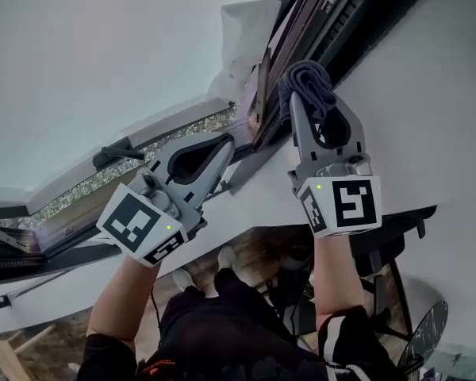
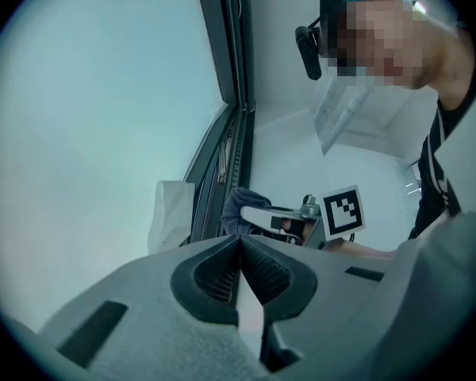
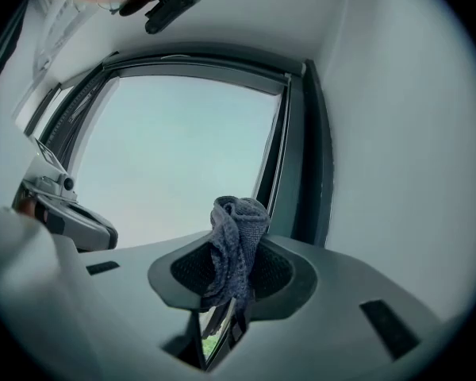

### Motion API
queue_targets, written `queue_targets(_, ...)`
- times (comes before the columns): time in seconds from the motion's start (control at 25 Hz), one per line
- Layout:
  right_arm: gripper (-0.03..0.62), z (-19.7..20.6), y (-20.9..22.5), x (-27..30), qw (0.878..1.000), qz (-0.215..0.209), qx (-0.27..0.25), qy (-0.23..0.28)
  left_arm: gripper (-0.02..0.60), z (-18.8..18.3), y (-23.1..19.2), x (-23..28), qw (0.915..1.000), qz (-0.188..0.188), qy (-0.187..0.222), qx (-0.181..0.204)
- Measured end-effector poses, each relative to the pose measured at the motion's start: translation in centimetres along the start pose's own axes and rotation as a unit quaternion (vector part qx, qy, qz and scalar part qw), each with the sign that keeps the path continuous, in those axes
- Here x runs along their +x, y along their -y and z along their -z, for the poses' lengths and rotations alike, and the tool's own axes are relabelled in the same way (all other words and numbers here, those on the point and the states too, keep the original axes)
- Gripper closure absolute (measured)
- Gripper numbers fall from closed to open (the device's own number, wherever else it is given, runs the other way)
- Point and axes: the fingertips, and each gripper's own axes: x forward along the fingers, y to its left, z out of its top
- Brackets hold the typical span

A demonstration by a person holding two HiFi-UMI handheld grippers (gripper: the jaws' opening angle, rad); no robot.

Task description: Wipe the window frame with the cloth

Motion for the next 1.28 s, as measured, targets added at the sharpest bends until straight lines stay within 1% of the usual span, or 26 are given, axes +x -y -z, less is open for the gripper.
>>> queue_targets(0.16, 0.491, -4.0, 1.2, 0.9, 0.999, 0.007, -0.023, 0.03, 0.561, -1.9, -0.1, 0.4, 0.9998, 0.005, 0.011, 0.014)
queue_targets(0.36, 0.491, -7.6, 2.2, 1.7, 0.997, 0.013, -0.049, 0.057, 0.561, -3.3, -0.7, 0.8, 0.9995, 0.006, 0.022, 0.023)
queue_targets(0.52, 0.491, -10.1, 3.0, 2.0, 0.995, 0.018, -0.053, 0.077, 0.561, -4.5, -0.9, 1.2, 0.999, 0.009, 0.03, 0.031)
queue_targets(0.68, 0.491, -11.5, 3.7, 2.1, 0.994, 0.023, -0.051, 0.09, 0.561, -5.1, -1.2, 1.3, 0.9987, 0.009, 0.035, 0.035)
queue_targets(0.88, 0.491, -12.4, 4.2, 2.4, 0.993, 0.029, -0.053, 0.098, 0.561, -5.4, -1.8, 1.4, 0.9987, 0.008, 0.037, 0.035)
queue_targets(1.28, 0.491, -10.5, 3.9, 2.5, 0.993, 0.042, -0.076, 0.081, 0.561, -4.2, -2.2, 1.5, 0.9992, 0.013, 0.029, 0.024)
